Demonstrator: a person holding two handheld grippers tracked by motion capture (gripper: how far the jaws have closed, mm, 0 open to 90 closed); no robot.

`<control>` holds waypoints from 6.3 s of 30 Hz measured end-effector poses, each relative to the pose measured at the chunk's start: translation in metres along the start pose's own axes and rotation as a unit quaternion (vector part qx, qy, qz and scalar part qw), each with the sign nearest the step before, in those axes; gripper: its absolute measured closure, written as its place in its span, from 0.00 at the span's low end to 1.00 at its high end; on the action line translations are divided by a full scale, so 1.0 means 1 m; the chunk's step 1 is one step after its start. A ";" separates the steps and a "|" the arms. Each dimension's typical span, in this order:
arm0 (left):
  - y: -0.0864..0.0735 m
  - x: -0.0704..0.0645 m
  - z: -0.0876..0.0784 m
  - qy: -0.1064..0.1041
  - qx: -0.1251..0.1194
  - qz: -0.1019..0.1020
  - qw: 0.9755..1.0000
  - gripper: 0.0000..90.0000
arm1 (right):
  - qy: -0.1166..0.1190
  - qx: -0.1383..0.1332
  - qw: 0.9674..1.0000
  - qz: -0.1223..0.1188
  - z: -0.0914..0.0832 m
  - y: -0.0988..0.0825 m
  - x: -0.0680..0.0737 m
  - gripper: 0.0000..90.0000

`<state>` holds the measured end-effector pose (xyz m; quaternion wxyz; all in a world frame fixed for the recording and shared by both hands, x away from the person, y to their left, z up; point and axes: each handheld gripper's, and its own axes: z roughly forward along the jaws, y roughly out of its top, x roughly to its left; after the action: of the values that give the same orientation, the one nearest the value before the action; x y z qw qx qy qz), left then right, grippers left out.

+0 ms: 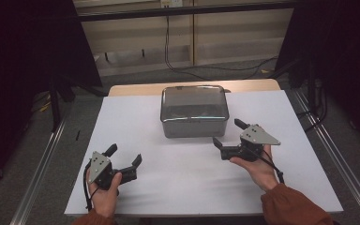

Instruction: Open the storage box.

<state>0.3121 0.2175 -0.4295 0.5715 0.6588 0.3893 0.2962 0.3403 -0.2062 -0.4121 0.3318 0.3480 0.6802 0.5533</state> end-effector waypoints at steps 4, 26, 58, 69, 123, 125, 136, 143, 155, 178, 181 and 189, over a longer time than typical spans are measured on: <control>0.000 0.000 0.000 0.001 -0.002 0.000 1.000 0.02 | 0.004 -0.005 1.000 -0.010 0.007 0.003 0.000 0.00; 0.000 0.001 0.001 -0.003 0.004 -0.004 1.000 0.02 | -0.013 0.009 0.981 -0.194 0.039 0.022 0.012 0.09; -0.001 -0.001 0.005 -0.013 0.021 0.002 1.000 0.02 | -0.036 0.061 0.879 -0.471 0.068 0.016 0.053 0.41; -0.002 -0.001 0.006 -0.014 0.031 0.001 0.999 0.02 | -0.044 0.094 0.851 -0.514 0.078 0.006 0.057 0.63; 0.030 -0.002 0.066 -0.070 0.022 0.040 0.997 0.02 | -0.061 0.081 0.829 -0.549 0.080 0.018 0.054 0.87; 0.034 -0.002 0.071 -0.072 0.015 0.041 0.996 0.02 | -0.062 0.080 0.830 -0.548 0.080 0.019 0.054 0.87; 0.038 -0.002 0.099 -0.081 0.042 0.051 0.995 0.05 | -0.065 0.074 0.832 -0.546 0.080 0.024 0.053 0.87; 0.044 0.001 0.113 -0.079 0.040 0.051 0.995 0.04 | -0.068 0.071 0.833 -0.544 0.080 0.029 0.052 0.88; 0.049 0.003 0.137 -0.060 0.026 0.051 0.997 0.05 | -0.074 0.063 0.835 -0.541 0.081 0.039 0.049 0.89; 0.051 0.002 0.166 -0.063 0.018 0.079 0.995 0.18 | -0.071 0.068 0.838 -0.537 0.081 0.041 0.049 0.88; 0.052 0.000 0.165 -0.069 0.014 0.102 0.992 0.25 | -0.071 0.065 0.839 -0.535 0.081 0.039 0.048 0.87; 0.049 -0.001 0.168 -0.082 0.013 0.100 0.991 0.37 | -0.067 0.067 0.849 -0.519 0.082 0.037 0.047 0.84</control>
<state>0.4600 0.1265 -0.4094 0.5600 0.7241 0.2771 0.2920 0.3873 -0.1187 -0.3929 0.5914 0.0019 0.7732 0.2289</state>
